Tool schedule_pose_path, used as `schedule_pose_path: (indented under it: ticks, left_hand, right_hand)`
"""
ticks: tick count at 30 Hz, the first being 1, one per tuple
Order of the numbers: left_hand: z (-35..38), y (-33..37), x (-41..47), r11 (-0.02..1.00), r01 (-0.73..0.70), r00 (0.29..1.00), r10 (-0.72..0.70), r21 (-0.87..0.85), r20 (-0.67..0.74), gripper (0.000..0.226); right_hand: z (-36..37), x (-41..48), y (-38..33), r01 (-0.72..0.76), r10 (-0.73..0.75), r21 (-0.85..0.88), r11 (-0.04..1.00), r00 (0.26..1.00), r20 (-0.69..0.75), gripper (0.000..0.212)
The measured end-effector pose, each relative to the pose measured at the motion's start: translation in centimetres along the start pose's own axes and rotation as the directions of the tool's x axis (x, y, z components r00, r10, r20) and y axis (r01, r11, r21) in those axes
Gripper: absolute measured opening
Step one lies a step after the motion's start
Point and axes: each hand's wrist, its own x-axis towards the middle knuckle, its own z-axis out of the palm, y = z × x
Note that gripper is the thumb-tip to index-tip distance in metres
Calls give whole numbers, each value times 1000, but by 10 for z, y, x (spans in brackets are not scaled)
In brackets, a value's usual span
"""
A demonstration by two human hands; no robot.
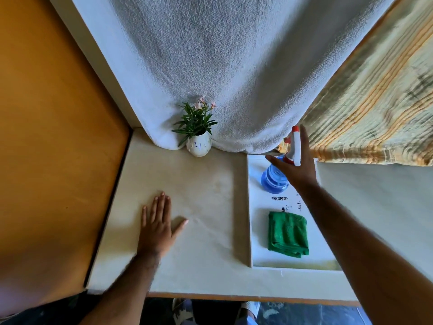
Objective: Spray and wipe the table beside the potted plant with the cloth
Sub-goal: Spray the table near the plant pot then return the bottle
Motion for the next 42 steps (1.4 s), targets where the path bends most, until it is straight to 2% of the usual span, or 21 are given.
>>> schedule_pose_path:
  ticks: [3,7,10,14,18,21,25,30,34,42]
  left_hand:
    - [3,0,-1,1000,3,999,-3,8,-32,96]
    - [5,0,-3,1000,11,997,-10,17,-76,94]
    - [8,-1,-3,1000,10,994,-8,19,-113,94]
    - [9,-3,-3,1000,8,990,-6,16,-139,94]
    - [10,-3,-5,1000,6,983,-1,26,-181,94]
    - [11,-2,-4,1000,5,975,-2,14,-224,90]
    - [14,-2,-4,1000,0,965,7,25,-263,90]
    - [13,-2,-4,1000,2,960,2,16,-281,90]
    - [13,-3,-4,1000,5,962,-2,11,-274,91]
    - [10,-2,-4,1000,7,963,-4,8,-269,91]
  right_hand:
    - [12,5,9,-44,49,89,995,997,-57,64]
    - [19,5,-4,-44,68,160,986,987,-147,38]
    - [20,3,-25,-7,34,212,977,992,-122,37]
    - [44,-3,-61,32,-43,168,985,997,57,27]
    - [100,-22,-81,-67,54,43,997,968,246,22]
    - [139,-29,-79,-127,150,-90,988,933,327,16]
    - [164,-20,-81,-234,306,-233,944,885,352,7]
    - [175,-12,-78,-308,419,-336,890,843,338,15]
    - [177,-12,-80,-314,434,-360,879,839,329,18]
    - [178,-15,-86,-278,384,-343,897,875,294,19]
